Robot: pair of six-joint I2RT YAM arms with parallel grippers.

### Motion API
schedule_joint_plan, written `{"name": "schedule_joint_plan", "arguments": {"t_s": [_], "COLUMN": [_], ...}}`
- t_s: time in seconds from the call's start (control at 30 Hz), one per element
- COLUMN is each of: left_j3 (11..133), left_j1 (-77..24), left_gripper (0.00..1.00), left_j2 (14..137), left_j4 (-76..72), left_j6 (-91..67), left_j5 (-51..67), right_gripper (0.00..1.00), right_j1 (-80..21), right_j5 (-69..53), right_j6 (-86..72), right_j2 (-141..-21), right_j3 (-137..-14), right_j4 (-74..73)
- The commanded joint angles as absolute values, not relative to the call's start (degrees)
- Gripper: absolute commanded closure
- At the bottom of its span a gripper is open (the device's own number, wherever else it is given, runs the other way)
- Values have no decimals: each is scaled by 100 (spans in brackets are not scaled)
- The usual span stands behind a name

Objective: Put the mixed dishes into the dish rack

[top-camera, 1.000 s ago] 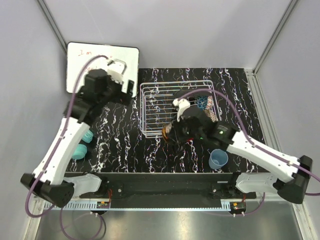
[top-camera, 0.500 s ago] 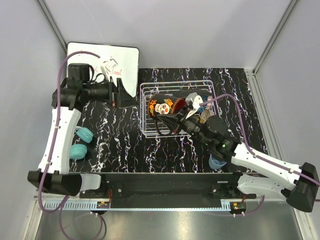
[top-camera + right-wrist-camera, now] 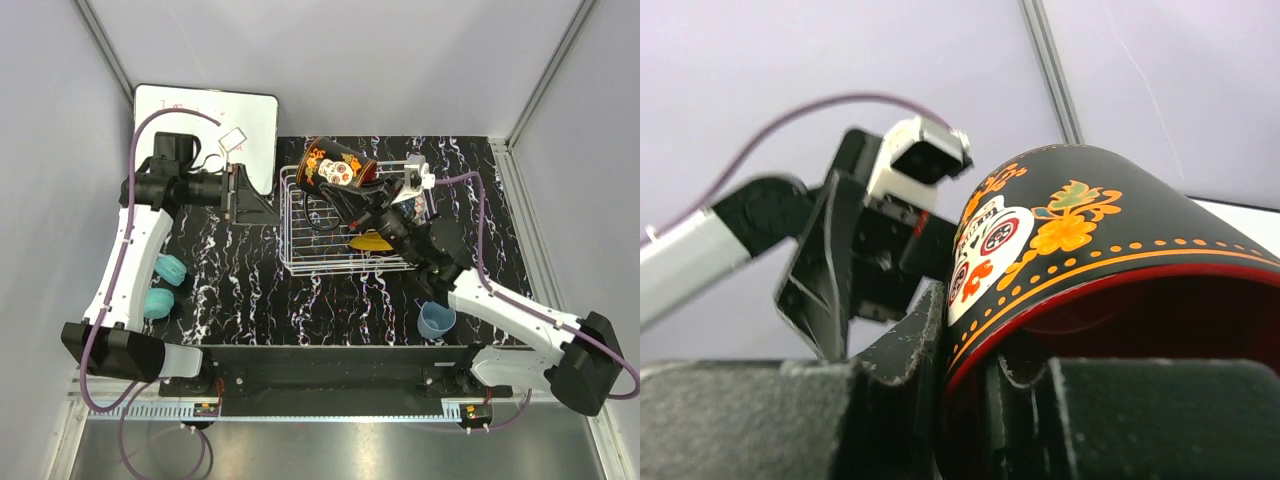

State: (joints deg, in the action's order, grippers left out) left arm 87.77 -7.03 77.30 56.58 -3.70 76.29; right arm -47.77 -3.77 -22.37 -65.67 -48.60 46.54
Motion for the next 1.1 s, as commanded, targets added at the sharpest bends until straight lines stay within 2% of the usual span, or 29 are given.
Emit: {"name": "schedule_joint_plan", "arguments": {"t_s": [0.0, 0.03, 0.13, 0.3, 0.6, 0.83, 1.07], "left_j3": [8352, 8176, 7717, 7945, 7532, 7461, 7401], "left_j1": [-931, -958, -1151, -1424, -1617, -1608, -1521], "left_gripper": [7, 8, 7, 5, 5, 4, 1], "left_j2": [7410, 7340, 7023, 7198, 7058, 7005, 6900], "left_j4": [4627, 3657, 2168, 2013, 1469, 598, 686], "left_j6": [-1025, -1411, -2564, -2892, -3400, -4718, -4658], "left_j5": [7297, 7077, 6437, 5942, 5564, 5880, 5880], "right_gripper": [100, 100, 100, 100, 100, 100, 100], "right_j1": [-4641, -4641, -4623, -4614, -4535, -4290, -4263], "right_j5": [-431, -465, -623, -913, -1247, -1161, -1020], "right_j6": [-3154, -3242, -3462, -3726, -4324, -4341, -4622], "right_j2": [-6959, -7048, -7321, -7532, -7787, -8173, -8464], "right_j3": [-5414, -5449, -5659, -5871, -5985, -6099, -6398], "right_j4": [6880, 7091, 7216, 7242, 7347, 7875, 8200]}}
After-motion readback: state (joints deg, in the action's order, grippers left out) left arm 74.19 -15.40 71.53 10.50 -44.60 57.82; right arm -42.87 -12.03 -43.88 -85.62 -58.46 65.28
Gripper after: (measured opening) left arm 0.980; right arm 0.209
